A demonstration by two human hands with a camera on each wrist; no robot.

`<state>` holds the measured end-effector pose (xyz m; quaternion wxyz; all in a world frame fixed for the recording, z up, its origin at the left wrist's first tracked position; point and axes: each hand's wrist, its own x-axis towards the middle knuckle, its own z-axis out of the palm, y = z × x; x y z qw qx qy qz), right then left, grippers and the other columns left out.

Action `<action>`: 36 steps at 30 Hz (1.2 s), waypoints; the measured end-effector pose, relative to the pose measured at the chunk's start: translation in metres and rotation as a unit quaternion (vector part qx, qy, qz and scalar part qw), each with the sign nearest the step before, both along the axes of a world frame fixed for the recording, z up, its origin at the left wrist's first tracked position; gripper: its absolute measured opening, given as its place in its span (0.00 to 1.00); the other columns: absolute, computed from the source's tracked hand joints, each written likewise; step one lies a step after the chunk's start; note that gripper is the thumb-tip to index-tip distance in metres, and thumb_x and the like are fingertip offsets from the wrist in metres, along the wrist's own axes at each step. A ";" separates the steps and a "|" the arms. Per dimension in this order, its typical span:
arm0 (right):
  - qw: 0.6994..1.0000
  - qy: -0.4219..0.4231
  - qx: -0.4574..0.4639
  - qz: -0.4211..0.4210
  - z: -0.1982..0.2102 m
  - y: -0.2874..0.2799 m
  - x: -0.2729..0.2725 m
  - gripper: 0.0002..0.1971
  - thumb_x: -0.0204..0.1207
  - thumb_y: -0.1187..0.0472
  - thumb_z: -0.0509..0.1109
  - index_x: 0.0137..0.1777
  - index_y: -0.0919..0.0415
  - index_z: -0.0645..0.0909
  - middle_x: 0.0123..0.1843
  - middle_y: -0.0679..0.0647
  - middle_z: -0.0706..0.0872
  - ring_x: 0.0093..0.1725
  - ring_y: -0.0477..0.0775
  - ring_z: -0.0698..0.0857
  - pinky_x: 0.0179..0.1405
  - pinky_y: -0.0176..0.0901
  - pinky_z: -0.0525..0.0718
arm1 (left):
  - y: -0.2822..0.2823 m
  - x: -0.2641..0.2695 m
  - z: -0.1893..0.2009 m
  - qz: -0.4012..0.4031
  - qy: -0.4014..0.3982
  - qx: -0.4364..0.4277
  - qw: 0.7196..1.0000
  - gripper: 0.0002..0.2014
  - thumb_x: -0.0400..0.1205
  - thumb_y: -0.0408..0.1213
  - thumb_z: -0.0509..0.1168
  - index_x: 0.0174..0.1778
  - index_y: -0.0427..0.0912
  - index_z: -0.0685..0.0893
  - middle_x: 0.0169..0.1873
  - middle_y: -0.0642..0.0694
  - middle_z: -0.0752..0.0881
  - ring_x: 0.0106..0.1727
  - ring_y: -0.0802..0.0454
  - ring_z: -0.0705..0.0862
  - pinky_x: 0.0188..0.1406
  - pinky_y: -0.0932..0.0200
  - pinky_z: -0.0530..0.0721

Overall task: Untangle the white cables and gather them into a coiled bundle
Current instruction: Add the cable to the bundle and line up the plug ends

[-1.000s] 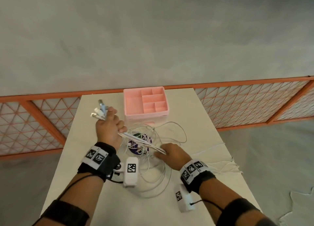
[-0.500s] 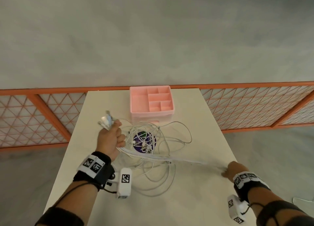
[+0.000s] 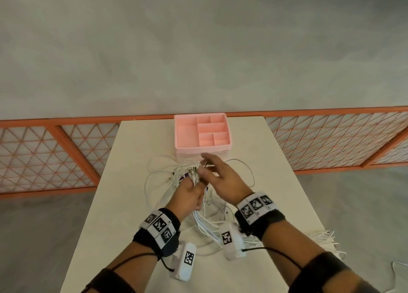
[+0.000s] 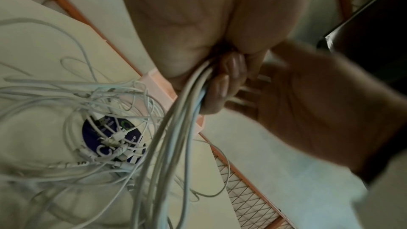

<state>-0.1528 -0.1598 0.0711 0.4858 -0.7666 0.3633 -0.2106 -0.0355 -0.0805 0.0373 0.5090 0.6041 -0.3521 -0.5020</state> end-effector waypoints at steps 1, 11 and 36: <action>1.000 -0.011 -0.004 0.006 0.002 0.005 0.011 0.27 0.83 0.48 0.67 0.80 0.51 0.69 0.68 0.44 0.81 0.66 0.39 0.80 0.64 0.30 0.76 | 0.000 -0.001 0.002 -0.007 -0.009 0.002 1.000 0.07 0.89 0.28 0.54 0.47 0.36 0.74 0.20 0.49 0.67 0.19 0.55 0.65 0.22 0.61 0.64; 0.989 0.039 -0.137 0.042 -0.005 0.020 0.032 0.21 0.88 0.54 0.59 0.76 0.61 0.76 0.71 0.54 0.80 0.70 0.51 0.78 0.74 0.45 0.73 | 0.007 0.007 0.006 0.001 -0.064 0.018 0.998 0.11 0.84 0.19 0.49 0.49 0.29 0.76 0.19 0.43 0.70 0.17 0.53 0.71 0.16 0.62 0.71; 0.977 0.182 -0.005 0.108 -0.061 0.049 -0.006 0.14 0.84 0.45 0.63 0.44 0.53 0.79 0.36 0.49 0.82 0.38 0.52 0.81 0.43 0.46 0.78 | 0.020 0.023 -0.007 0.210 0.289 -0.012 0.934 0.11 0.87 0.38 0.65 0.38 0.42 0.78 0.27 0.48 0.73 0.28 0.52 0.77 0.35 0.54 0.84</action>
